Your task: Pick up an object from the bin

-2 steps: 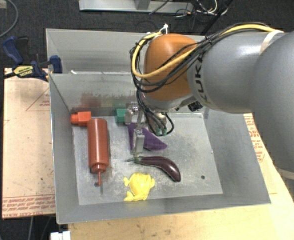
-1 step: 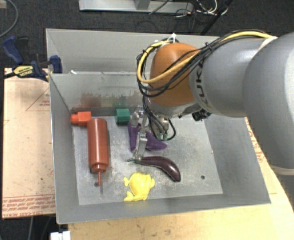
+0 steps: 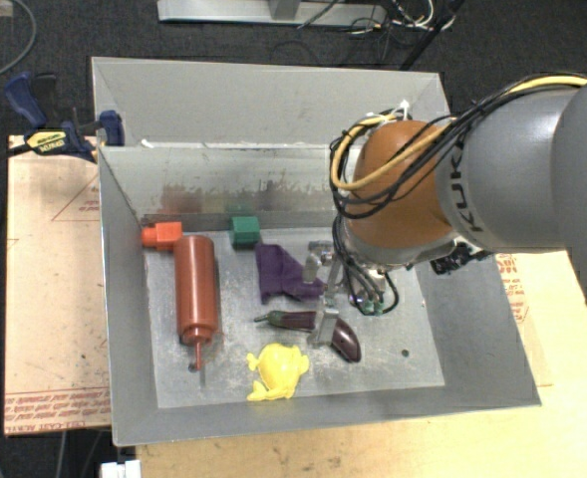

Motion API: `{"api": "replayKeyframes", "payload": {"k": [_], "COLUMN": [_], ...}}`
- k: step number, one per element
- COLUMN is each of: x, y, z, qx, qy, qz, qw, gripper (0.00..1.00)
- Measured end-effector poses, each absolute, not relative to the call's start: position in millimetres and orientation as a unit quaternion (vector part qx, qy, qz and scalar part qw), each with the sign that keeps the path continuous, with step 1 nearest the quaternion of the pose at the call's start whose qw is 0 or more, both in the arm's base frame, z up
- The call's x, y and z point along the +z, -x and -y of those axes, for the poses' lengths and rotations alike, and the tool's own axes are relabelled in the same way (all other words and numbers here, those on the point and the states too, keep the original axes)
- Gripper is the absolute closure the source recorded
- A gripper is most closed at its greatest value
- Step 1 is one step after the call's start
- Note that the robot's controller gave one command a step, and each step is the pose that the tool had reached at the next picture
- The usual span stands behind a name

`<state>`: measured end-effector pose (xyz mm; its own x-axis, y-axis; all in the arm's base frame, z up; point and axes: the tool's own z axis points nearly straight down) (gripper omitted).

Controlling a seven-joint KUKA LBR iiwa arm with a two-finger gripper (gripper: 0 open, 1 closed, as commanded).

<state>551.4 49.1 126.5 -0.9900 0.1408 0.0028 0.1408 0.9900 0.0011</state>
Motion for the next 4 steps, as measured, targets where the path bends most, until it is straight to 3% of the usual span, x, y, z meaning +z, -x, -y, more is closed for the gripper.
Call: {"api": "replayKeyframes", "payload": {"k": [1, 2, 3, 4], "x": [119.7, 89.1, 71.3, 71.3], "y": [-581.9, -549.0, -608.3, -608.3], "z": [-45.3, -44.4, -60.6, -60.6], "qx": [-0.003, -0.002, -0.004, -0.004], "qy": [0.1, 0.139, 0.135, 0.135], "qz": [0.995, 0.99, 0.991, 0.991], "qw": [-0.004, -0.002, -0.006, -0.006], "gripper": [0.0, 0.0, 1.0, 1.0]}}
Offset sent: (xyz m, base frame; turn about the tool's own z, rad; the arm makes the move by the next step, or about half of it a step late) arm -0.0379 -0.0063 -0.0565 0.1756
